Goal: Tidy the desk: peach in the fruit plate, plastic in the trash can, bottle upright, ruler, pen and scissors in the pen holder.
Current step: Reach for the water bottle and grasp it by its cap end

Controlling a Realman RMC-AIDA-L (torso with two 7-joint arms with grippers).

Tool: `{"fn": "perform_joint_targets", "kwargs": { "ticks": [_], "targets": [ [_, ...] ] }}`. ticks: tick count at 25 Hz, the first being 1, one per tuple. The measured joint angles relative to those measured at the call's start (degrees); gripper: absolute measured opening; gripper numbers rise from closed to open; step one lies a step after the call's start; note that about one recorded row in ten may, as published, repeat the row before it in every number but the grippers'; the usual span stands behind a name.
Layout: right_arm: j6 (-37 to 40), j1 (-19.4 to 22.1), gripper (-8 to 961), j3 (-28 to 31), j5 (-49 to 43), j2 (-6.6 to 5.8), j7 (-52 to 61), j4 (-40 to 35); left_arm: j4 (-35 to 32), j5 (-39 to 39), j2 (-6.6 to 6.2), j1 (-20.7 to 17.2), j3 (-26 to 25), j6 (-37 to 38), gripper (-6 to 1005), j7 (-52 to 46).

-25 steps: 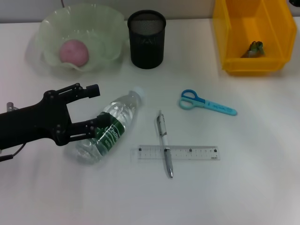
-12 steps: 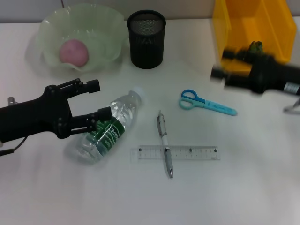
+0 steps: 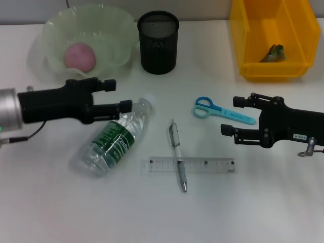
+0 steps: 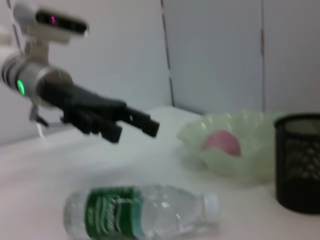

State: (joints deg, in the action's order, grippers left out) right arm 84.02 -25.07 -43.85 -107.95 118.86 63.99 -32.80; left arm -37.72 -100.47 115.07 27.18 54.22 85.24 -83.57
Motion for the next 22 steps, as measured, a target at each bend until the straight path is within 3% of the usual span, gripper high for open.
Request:
{"fn": "perform_joint_targets", "kwargs": {
  "ticks": [4, 8, 10, 13, 16, 19, 20, 22],
  "targets": [
    [-1.96, 0.07, 825, -0.15, -1.02, 0.00, -0.45, 0.32, -4.92, -6.30, 1.31, 2.93, 0.07, -2.16, 816, -9.44],
    [-2.37, 0.11, 824, -0.04, -1.34, 0.03, -2.52, 1.41, -9.95, -17.24, 2.97, 8.52, 0.08, -5.43, 815, -23.27],
    [-2.41, 0.12, 824, -0.04, -1.35, 0.04, -2.95, 1.48, -10.36, -19.47, 3.09, 9.76, 0.11, -5.63, 815, -25.73],
    [-2.42, 0.12, 824, -0.16, -1.38, 0.02, -3.15, 1.48, -10.58, -26.70, 3.34, 15.19, 0.23, -5.97, 815, -34.87],
    [-2.33, 0.12, 824, -0.20, -1.39, 0.00, -3.23, 1.32, -10.32, -29.38, 3.39, 17.18, 0.67, -6.40, 814, -38.26],
    [-2.10, 0.12, 823, -0.13, -1.39, -0.10, -3.27, 1.19, -9.96, -32.94, 3.47, 19.50, 4.02, -8.26, 814, -43.24],
    [-2.10, 0.12, 823, -0.06, -1.39, -0.14, -3.28, 1.18, -9.89, -34.65, 3.49, 20.29, 7.78, -10.70, 814, -46.39],
    [-2.11, 0.12, 823, 0.05, -1.39, -0.17, -3.28, 1.17, -9.81, -35.06, 3.49, 20.51, 9.02, -11.44, 814, -47.44]
  ]
}}
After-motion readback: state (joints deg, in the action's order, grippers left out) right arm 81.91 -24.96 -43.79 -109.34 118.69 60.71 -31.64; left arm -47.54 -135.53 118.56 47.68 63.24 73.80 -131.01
